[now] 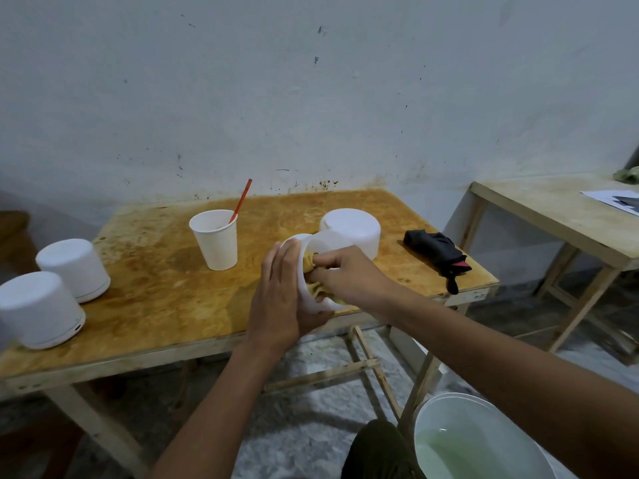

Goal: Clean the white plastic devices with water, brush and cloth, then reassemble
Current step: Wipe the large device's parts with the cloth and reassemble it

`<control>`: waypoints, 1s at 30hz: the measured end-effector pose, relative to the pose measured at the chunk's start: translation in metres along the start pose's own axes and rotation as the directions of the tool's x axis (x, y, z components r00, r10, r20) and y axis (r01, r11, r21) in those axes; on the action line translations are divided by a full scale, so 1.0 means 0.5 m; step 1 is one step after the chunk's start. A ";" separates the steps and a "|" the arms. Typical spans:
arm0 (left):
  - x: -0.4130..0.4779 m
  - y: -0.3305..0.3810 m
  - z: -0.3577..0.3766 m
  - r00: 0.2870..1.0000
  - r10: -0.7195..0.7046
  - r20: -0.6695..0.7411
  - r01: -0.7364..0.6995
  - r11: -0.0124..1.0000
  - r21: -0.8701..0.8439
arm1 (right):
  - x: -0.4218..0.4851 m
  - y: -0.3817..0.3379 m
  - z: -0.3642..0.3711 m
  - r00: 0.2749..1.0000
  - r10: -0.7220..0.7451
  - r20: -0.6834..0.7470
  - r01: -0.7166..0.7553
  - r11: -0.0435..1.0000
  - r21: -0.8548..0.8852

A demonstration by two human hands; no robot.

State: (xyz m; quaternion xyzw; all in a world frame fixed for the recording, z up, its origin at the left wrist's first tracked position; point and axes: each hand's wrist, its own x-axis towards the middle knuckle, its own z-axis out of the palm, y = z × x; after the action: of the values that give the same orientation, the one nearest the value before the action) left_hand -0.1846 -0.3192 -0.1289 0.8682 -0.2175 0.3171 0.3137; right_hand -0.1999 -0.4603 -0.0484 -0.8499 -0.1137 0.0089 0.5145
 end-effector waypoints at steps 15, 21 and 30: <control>-0.001 -0.006 0.012 0.994 -0.106 -0.039 0.107 0.994 0.031 | 0.039 -0.023 0.019 0.924 0.322 -0.205 -0.209 0.876 0.434; -0.005 -0.005 0.011 0.996 -0.073 -0.058 0.075 0.997 0.029 | 0.058 -0.040 0.024 0.906 0.409 0.111 -0.313 0.468 0.826; 0.003 -0.011 0.014 0.992 -0.108 -0.069 0.108 0.994 -0.008 | 0.019 -0.006 0.021 1.000 0.019 0.005 -0.020 0.995 0.097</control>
State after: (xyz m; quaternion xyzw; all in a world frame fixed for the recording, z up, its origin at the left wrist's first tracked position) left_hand -0.1776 -0.3203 -0.1341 0.8666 -0.1597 0.3289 0.3394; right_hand -0.1927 -0.4480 -0.0499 -0.8248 -0.1058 0.0213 0.5550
